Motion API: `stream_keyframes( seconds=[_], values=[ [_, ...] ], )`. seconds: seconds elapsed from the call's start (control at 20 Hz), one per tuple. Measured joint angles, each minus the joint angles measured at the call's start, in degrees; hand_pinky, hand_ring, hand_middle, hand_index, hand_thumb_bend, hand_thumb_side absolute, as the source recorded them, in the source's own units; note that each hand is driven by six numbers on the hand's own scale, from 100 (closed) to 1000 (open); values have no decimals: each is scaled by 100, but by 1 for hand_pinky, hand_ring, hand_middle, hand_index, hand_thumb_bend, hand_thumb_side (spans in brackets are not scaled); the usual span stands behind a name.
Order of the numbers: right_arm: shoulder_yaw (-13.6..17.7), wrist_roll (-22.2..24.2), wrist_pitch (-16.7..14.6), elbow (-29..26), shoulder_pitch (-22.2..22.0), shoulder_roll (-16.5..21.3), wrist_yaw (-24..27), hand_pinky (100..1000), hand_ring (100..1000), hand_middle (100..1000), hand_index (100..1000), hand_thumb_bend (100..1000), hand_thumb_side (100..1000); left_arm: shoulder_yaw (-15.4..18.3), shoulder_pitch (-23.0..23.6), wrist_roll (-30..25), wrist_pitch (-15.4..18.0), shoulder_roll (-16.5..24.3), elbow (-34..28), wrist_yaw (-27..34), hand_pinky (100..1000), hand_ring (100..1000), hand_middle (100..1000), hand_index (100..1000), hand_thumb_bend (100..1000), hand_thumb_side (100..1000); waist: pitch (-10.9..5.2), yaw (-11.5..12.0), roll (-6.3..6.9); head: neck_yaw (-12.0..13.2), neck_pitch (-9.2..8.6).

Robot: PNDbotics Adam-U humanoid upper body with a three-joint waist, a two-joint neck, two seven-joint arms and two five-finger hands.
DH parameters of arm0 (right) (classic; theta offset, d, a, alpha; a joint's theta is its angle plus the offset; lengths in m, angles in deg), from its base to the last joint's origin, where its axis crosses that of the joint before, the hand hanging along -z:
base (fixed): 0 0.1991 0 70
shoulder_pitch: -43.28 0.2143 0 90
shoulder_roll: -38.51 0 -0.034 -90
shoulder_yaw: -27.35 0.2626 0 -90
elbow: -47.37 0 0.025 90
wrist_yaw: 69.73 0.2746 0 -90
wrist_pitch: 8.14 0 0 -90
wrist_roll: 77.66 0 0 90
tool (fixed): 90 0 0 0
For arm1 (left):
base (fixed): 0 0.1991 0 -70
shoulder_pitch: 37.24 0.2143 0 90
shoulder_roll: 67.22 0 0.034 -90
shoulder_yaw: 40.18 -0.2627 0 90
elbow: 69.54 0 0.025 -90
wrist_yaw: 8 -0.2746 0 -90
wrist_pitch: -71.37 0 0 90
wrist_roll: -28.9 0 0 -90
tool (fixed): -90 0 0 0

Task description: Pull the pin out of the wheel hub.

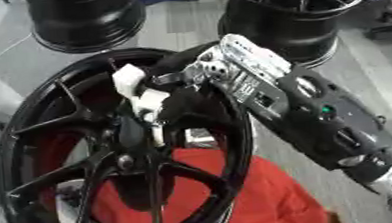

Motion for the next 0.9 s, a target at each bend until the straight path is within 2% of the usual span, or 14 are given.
stream_keyframes(
  seconds=[0.2,0.55,0.7,0.75,0.85,0.9],
  values=[
    [-36,-10,-30,4,2,0,0,676,738,810,916,100,678,0,-1,-1,0,0,0,0,580,606,671,788,100,880,0,0,2,-2,0],
    [-63,-17,-64,3,-4,-1,2,525,589,730,849,100,462,0,-2,-2,0,0,0,0,580,607,672,788,100,880,0,0,13,-5,0],
    [-61,-18,-63,-15,-3,-12,35,458,534,678,801,100,344,0,-2,-3,-1,0,0,1,580,607,672,788,100,880,0,8,14,-5,0],
    [-59,-25,-59,-21,-3,-21,55,410,498,627,739,100,255,0,-2,-3,-1,0,0,1,580,607,672,788,100,881,0,10,14,-6,0],
    [-59,-68,-44,-26,-2,-56,103,354,456,573,667,100,242,0,-3,-3,-1,0,0,1,581,607,672,788,100,882,1,14,13,-9,0],
    [-58,-107,-33,-26,-2,-56,129,354,456,573,667,100,242,0,-3,-4,-2,0,0,1,581,607,672,788,100,882,2,14,13,-10,0]
  ],
)
